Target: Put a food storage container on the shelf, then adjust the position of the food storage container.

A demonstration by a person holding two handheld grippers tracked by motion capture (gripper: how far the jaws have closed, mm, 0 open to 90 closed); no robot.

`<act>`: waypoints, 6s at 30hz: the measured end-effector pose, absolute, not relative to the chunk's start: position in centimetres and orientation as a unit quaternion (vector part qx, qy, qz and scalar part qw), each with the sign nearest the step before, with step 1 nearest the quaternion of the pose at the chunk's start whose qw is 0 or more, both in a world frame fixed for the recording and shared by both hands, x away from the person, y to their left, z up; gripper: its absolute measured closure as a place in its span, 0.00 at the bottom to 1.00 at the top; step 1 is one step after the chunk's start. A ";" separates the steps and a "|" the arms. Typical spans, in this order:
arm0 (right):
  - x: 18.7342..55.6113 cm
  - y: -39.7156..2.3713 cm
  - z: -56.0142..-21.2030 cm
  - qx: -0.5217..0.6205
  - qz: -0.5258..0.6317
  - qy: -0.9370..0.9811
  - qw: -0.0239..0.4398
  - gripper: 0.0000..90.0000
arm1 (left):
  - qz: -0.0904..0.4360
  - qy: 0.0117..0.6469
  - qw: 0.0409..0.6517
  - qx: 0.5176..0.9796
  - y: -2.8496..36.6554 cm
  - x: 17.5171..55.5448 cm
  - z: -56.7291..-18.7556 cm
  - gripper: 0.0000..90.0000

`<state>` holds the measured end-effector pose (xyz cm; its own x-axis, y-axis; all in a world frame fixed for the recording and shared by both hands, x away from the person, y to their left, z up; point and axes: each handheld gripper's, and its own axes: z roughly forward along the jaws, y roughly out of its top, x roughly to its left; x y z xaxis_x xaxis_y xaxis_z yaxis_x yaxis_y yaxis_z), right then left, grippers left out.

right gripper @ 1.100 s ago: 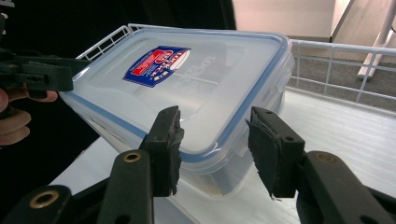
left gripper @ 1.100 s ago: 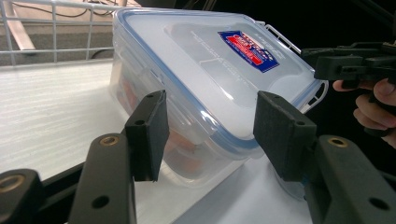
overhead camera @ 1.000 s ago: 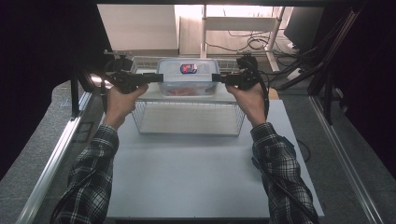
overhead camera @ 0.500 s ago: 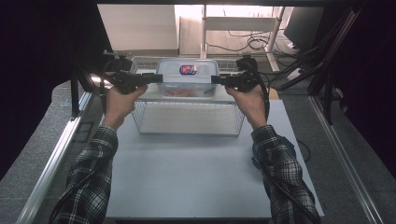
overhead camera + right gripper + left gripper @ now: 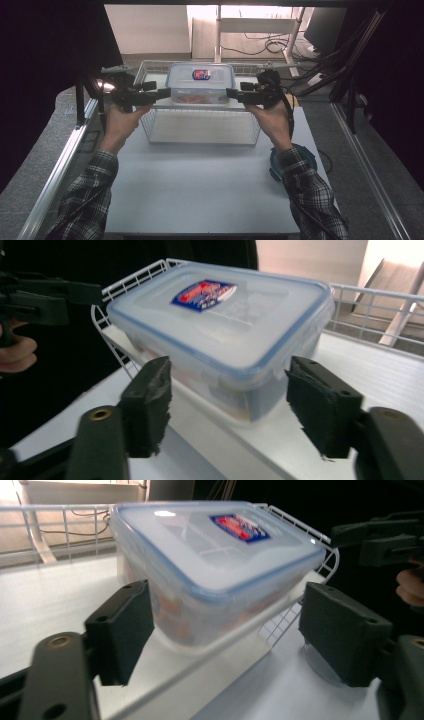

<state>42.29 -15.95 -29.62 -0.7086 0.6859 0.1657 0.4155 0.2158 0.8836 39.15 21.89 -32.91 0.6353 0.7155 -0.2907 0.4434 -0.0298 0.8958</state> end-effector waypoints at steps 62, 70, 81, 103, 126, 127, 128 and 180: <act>25.7 -18.3 -47.9 0.295 0.457 0.830 0.121 0.07 | 0.146 0.377 0.483 0.777 18.0 21.1 -50.8 0.04; 26.3 -18.7 -48.1 0.326 0.446 0.824 0.126 0.00 | 0.146 0.384 0.484 0.772 18.4 21.3 -51.0 0.04; 27.7 -21.7 -47.1 0.364 0.428 0.812 0.159 0.43 | 0.143 0.395 0.471 0.775 18.9 21.7 -51.5 0.04; 31.8 -36.8 -45.8 0.516 0.381 0.715 0.277 0.99 | 0.127 0.404 0.471 0.774 19.1 22.2 -52.0 0.05; 34.0 -39.0 -47.6 0.551 0.338 0.707 0.286 1.00 | 0.122 0.406 0.466 0.777 18.7 22.4 -52.2 0.06; 34.0 -38.9 -47.6 0.553 0.336 0.708 0.285 1.00 | 0.122 0.405 0.465 0.778 18.6 22.5 -52.2 0.06; 34.0 -38.9 -47.7 0.552 0.336 0.709 0.281 1.00 | 0.122 0.404 0.465 0.778 18.6 22.4 -52.2 0.06; 34.8 -15.8 -49.7 0.376 0.393 0.828 0.132 1.00 | 0.113 0.416 0.443 0.786 19.3 23.8 -51.2 0.61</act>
